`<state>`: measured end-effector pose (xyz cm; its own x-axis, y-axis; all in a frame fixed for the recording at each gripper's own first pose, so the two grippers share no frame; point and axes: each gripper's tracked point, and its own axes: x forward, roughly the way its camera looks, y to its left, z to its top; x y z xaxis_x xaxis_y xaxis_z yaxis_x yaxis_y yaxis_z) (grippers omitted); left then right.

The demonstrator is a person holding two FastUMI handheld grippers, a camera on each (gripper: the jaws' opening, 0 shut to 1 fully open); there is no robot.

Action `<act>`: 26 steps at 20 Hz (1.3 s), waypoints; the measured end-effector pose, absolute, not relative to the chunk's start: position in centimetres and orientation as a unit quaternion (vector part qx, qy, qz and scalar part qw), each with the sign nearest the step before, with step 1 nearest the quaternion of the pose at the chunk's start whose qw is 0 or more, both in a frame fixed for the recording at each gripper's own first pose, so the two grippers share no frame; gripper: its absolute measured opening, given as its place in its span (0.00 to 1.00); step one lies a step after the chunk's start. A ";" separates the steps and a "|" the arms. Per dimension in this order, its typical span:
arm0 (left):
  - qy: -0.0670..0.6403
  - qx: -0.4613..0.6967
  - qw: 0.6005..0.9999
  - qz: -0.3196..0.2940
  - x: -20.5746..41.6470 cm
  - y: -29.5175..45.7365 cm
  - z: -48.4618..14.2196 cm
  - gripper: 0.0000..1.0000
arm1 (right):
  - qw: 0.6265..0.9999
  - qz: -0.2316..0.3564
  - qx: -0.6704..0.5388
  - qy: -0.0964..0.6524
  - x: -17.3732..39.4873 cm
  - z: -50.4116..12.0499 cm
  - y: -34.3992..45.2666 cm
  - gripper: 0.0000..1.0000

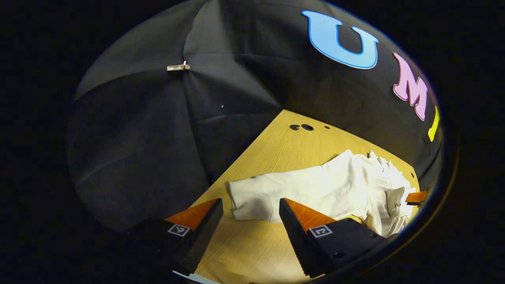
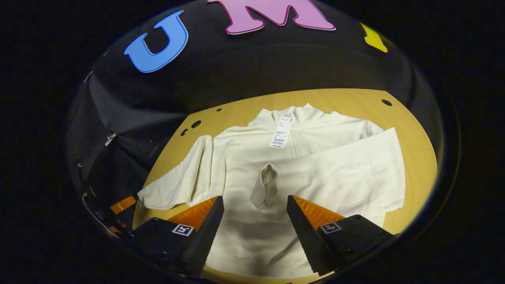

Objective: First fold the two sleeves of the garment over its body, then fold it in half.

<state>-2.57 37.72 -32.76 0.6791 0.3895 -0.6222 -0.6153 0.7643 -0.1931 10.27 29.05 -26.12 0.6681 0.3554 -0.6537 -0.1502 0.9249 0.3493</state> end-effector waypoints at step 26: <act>0.334 -0.130 0.912 0.199 4.1 33.5 -32.2 0.12 | 0.899 0.110 0.175 0.386 4.5 -25.4 18.8 0.97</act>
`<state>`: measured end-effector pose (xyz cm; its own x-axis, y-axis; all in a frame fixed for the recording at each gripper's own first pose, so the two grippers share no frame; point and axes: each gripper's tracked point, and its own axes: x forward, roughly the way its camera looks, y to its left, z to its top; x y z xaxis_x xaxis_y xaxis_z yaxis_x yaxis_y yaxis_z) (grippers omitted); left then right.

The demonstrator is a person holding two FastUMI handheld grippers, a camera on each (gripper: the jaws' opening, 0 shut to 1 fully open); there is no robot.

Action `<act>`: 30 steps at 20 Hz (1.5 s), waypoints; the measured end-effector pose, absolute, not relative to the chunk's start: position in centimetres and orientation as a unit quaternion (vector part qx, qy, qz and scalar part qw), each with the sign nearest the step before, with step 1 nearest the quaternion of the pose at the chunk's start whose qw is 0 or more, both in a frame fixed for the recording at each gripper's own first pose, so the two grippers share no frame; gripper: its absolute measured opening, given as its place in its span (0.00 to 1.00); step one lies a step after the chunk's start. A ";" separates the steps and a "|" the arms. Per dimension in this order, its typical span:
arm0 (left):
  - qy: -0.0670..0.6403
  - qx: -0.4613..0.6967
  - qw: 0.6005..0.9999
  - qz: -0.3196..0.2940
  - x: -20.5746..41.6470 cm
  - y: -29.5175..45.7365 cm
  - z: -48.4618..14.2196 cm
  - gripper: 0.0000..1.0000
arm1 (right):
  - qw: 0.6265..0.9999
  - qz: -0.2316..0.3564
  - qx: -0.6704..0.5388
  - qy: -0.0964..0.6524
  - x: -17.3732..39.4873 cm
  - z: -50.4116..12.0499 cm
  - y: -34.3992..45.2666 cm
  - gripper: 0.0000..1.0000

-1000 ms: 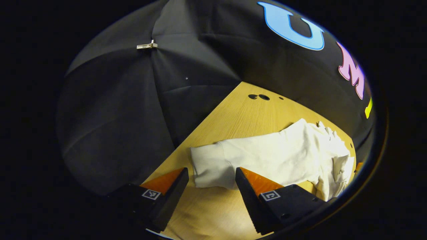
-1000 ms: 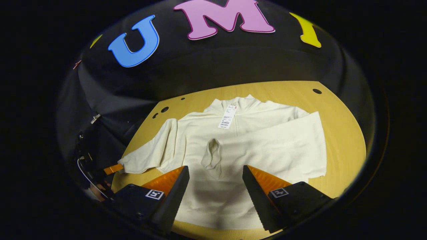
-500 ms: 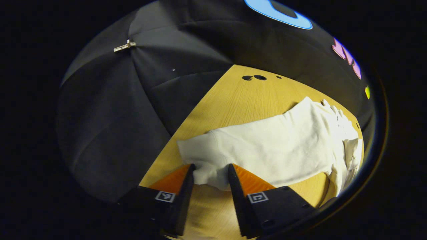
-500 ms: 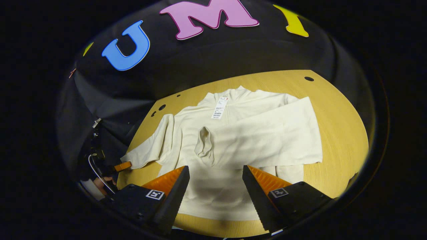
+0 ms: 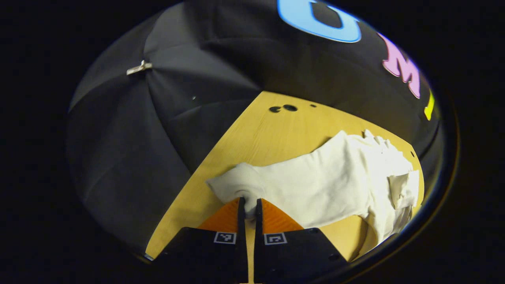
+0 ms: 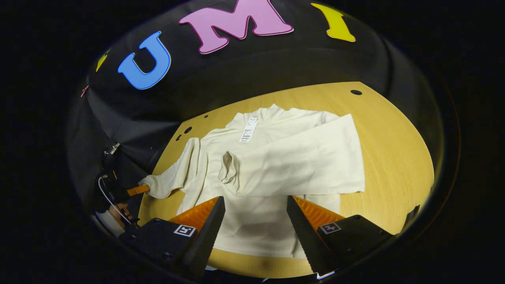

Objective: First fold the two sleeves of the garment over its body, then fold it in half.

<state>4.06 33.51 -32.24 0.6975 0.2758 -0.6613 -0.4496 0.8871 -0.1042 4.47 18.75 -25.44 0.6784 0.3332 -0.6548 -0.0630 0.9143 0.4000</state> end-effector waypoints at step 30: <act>0.314 -0.076 0.945 -0.051 17.7 -2.2 -23.9 0.11 | 0.878 0.092 0.218 0.415 2.2 -28.7 9.1 0.97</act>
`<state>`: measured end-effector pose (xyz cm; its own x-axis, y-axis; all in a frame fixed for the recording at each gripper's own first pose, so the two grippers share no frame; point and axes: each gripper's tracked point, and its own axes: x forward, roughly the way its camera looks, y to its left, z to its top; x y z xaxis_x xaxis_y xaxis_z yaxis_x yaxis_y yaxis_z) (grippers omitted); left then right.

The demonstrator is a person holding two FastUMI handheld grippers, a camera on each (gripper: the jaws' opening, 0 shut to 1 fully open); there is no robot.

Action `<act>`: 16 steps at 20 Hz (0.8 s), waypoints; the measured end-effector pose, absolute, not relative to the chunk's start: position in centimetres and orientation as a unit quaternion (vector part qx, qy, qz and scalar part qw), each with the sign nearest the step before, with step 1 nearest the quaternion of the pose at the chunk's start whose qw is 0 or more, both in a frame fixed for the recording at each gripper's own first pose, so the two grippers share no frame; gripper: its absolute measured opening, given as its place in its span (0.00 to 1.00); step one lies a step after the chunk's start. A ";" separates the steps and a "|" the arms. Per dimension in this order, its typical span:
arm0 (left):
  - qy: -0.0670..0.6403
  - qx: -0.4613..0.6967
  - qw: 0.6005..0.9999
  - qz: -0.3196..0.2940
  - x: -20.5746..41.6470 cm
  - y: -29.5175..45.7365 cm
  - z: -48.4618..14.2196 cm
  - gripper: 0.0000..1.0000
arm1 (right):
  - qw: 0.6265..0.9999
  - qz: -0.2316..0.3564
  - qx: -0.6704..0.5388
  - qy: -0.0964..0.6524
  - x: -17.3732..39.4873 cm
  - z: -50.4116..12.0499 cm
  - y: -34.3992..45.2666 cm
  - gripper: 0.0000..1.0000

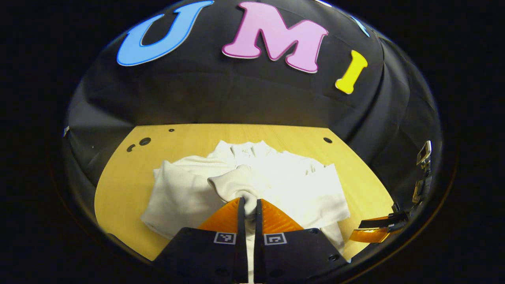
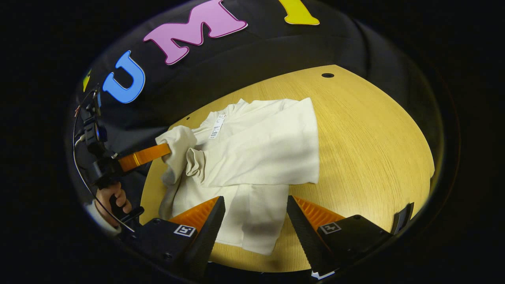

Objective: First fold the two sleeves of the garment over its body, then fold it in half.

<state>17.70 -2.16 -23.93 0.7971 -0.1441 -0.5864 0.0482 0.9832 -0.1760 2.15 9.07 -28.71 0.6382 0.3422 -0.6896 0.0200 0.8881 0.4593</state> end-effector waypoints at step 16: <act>0.376 -0.058 0.922 -0.075 19.3 -7.1 -30.6 0.49 | 0.875 0.069 0.223 0.423 2.1 -29.6 6.5 0.97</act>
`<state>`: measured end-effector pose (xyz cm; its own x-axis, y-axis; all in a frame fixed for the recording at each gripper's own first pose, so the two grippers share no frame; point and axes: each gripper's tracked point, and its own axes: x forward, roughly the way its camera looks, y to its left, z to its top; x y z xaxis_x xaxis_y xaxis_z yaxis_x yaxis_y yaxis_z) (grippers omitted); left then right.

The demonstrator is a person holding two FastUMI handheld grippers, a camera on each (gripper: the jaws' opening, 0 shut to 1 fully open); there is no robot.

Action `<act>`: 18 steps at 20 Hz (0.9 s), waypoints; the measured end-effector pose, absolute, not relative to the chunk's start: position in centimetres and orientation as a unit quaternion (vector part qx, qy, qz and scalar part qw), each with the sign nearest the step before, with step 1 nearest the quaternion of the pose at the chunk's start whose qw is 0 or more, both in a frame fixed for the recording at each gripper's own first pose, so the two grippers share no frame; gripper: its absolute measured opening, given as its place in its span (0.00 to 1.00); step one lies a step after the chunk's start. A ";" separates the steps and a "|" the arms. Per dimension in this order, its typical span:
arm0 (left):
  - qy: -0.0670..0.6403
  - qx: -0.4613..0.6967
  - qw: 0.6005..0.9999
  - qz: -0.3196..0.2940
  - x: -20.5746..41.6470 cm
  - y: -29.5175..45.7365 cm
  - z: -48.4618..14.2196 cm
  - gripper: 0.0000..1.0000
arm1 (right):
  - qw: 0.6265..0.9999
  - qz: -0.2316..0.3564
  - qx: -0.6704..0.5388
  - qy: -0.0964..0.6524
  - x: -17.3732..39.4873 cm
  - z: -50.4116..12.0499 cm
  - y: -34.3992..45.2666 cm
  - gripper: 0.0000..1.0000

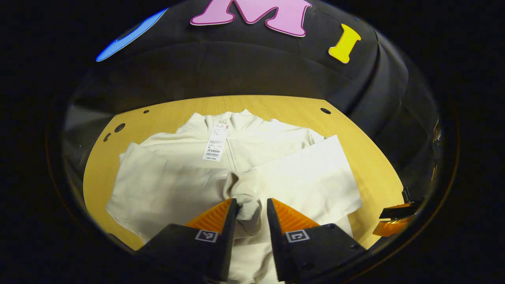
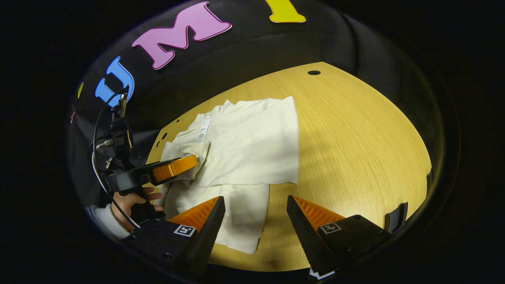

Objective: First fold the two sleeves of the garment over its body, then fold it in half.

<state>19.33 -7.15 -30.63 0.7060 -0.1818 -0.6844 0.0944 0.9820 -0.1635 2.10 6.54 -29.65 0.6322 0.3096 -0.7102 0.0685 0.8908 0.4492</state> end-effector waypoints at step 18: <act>0.359 -0.091 0.926 -0.068 11.2 -2.7 -26.5 0.97 | 0.862 0.116 0.187 0.456 -0.4 -30.6 9.9 0.97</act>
